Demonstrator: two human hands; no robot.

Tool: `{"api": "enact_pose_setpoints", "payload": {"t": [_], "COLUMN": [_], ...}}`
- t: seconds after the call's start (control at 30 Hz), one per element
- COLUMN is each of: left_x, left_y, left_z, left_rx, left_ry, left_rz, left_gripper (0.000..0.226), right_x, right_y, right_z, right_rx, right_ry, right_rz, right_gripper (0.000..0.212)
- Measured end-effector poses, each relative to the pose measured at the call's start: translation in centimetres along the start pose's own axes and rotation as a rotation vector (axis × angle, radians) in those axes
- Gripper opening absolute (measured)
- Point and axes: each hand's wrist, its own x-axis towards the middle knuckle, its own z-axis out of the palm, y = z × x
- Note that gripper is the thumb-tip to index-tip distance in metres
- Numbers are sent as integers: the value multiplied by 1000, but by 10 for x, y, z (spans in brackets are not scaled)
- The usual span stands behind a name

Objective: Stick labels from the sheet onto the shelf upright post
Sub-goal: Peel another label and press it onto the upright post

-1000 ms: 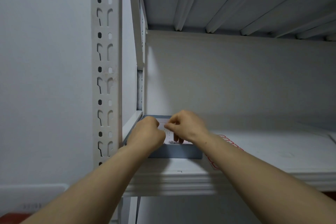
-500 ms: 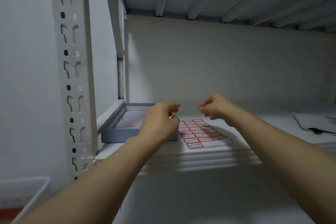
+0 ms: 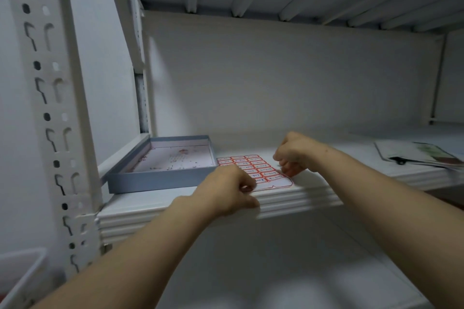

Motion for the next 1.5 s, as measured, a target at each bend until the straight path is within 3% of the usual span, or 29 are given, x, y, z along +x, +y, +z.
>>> {"api": "enact_pose_setpoints", "payload": {"t": [0.13, 0.3, 0.4, 0.57, 0.67, 0.77, 0.87, 0.9, 0.97, 1.07, 1.13, 1.27, 1.37, 1.5], "left_x": [-1, -7, -17, -32, -39, -47, -52, -54, -61, -71, -79, -87, -81, -68], "left_y": [-2, -2, -2, -3, -4, -4, -12, -14, -14, -12, -6, 9, 13, 14], "left_z": [3, 10, 17, 30, 33, 34, 43, 45, 48, 55, 56, 54, 51, 39], "left_rx": [-148, -259, -153, -185, -138, -107, 47, 71, 72, -4, -208, -645, -681, -667], "left_ry": [77, 308, 388, 415, 454, 528, 576, 584, 603, 618, 620, 624, 626, 616], "left_rz": [1, -8, 61, 42, 22, 129, 260, 262, 247, 238, 141, -36, -60, -79], "left_gripper": [23, 22, 21, 29, 38, 21, 15, 17, 19, 30, 42, 28, 32, 41], "right_x": [-9, -32, -52, -84, -93, -100, -105, -107, -111, -118, -121, -121, -111, -96], "right_y": [-2, -1, 8, 25, 42, 64, 73, 73, 72, 72, 75, 73, 62, 51], "right_z": [-1, -7, -8, 8, 22, 35, 41, 43, 46, 57, 68, 81, 80, 74], "right_rx": [1, 37, -9, -54, 94, 222, 248, 249, 184, 134, 116, 2, -61, -131], "right_ry": [2, 79, 163, 94, 200, 289, 506, 557, 608, 607, 612, 458, 346, 286], "right_rz": [-26, -184, -257, -382, -332, -251, -319, -358, -420, -444, -509, -646, -699, -720], "right_gripper": [33, 24, 24, 19, 23, 36, 24, 14, 14, 12, 11, 43, 54, 40]}}
